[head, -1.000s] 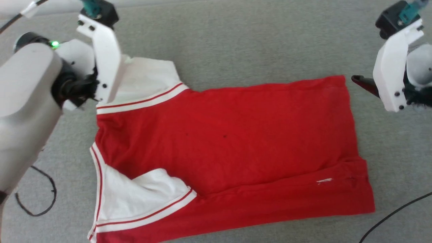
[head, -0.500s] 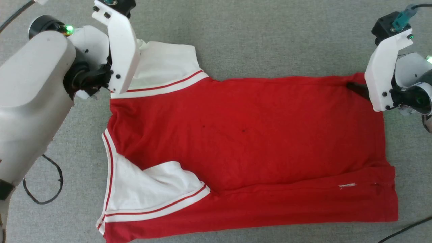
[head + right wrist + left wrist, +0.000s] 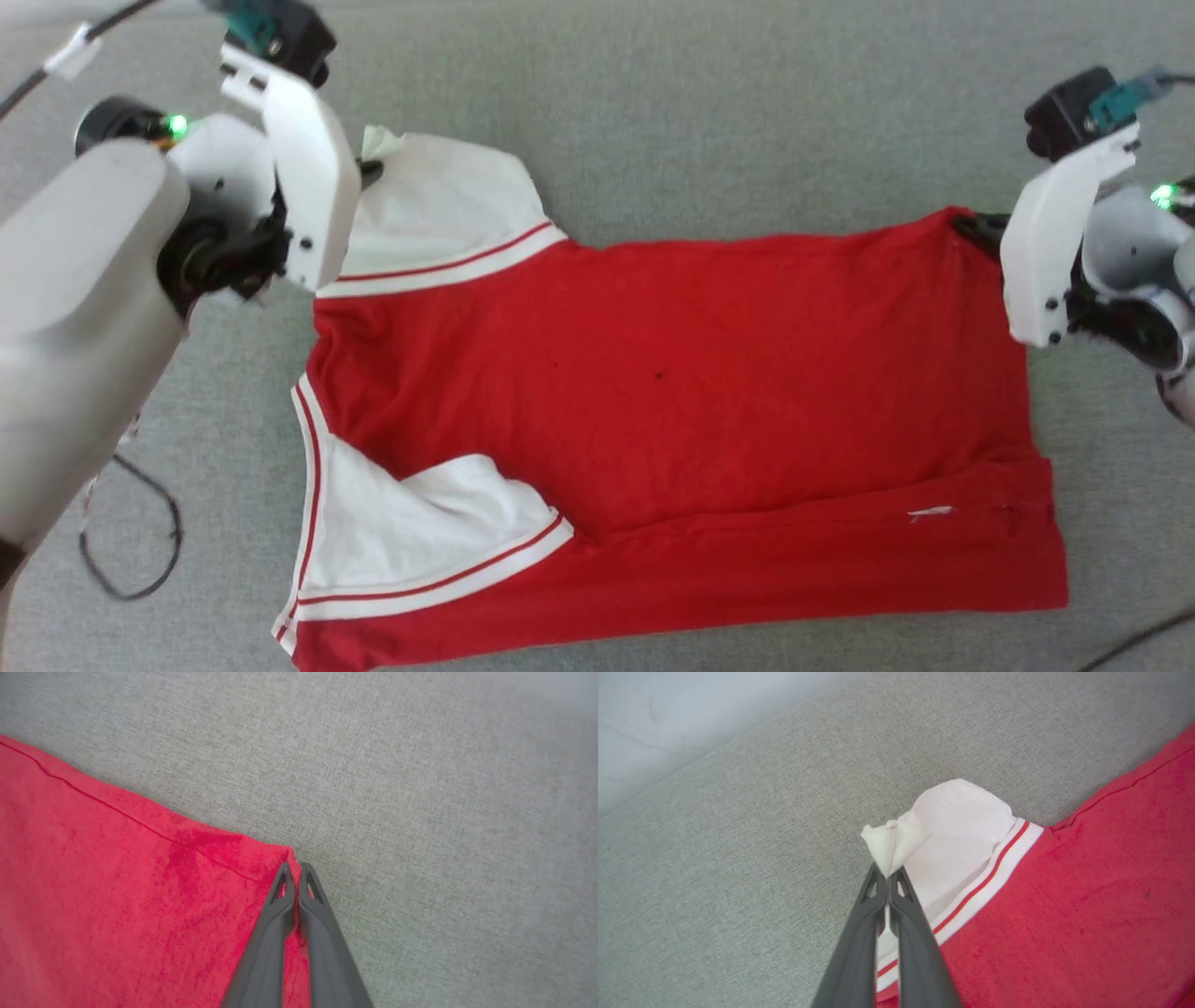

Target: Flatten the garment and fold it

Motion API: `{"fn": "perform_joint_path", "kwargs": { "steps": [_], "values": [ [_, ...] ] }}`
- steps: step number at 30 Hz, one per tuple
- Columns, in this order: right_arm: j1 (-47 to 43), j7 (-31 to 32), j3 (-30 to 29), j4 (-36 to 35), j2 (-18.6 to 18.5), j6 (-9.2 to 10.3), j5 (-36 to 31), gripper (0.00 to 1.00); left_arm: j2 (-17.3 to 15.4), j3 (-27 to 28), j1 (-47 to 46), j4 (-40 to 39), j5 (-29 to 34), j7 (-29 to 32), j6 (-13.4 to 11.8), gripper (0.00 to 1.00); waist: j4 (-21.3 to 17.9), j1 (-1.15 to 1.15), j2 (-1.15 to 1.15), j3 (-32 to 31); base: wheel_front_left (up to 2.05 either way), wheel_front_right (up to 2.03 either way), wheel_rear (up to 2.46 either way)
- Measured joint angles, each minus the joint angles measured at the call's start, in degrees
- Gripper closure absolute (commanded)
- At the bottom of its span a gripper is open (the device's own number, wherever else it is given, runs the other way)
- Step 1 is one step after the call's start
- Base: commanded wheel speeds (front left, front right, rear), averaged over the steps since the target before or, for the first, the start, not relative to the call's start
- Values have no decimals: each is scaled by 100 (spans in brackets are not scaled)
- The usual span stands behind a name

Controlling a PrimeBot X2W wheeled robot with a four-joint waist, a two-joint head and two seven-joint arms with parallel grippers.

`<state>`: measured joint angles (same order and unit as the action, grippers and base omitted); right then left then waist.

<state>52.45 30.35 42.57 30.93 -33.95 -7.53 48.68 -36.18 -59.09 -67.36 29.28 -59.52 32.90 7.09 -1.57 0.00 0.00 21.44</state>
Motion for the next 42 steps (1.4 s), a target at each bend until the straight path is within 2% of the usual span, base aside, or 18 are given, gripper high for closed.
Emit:
{"fn": "perform_joint_path", "kwargs": {
  "steps": [10,16,22,26,30,34,38,39,40,41,42],
  "values": [
    [-801,-1335,163,-876,-627,0,140,100,-888,-42,978,-1074,-93,-715,-19,100,-48,-1,0,-714,0,0,0],
    [-1554,-1710,-18,-1354,-985,0,156,100,-1484,-104,1776,-2030,-154,-975,-376,100,-9,-1,0,-1074,0,0,0],
    [-2458,-1851,-255,-1644,-1046,0,149,100,-1941,-285,2691,-2797,-310,-1185,-821,100,55,-2,0,-1315,0,0,0],
    [-3016,-1879,-453,-1691,-1039,0,145,100,-2029,-475,3259,-3017,-488,-1299,-1005,100,124,-2,0,-1363,0,0,0],
    [-3421,-1780,-611,-1688,-1006,0,91,100,-1993,-575,3661,-3019,-680,-1443,-1073,100,165,-2,0,-1333,0,0,0],
    [-3612,-1601,-676,-1575,-846,0,43,100,-1772,-635,3823,-2686,-858,-1534,-1062,100,177,-1,0,-1241,0,0,0],
    [-3639,-1426,-676,-1400,-649,0,-41,100,-1441,-648,3847,-2248,-898,-1704,-925,100,186,0,0,-1187,0,0,0],
    [-3639,-1401,-700,-1365,-620,0,-36,80,-1401,-649,3847,-2174,-891,-1766,-912,64,188,0,0,-1196,0,0,0],
    [-3639,-1347,-710,-1368,-611,0,-35,21,-1370,-643,3856,-2124,-873,-1839,-906,0,189,0,0,-1216,0,0,0],
    [-3638,-1336,-719,-1412,-622,0,-73,0,-1348,-635,3873,-2111,-859,-1941,-877,0,189,0,0,-1246,0,0,0],
    [-3638,-1344,-768,-1471,-641,0,-101,0,-1332,-619,3895,-2107,-818,-2079,-873,0,186,0,0,-1281,0,0,0]
  ]
}}
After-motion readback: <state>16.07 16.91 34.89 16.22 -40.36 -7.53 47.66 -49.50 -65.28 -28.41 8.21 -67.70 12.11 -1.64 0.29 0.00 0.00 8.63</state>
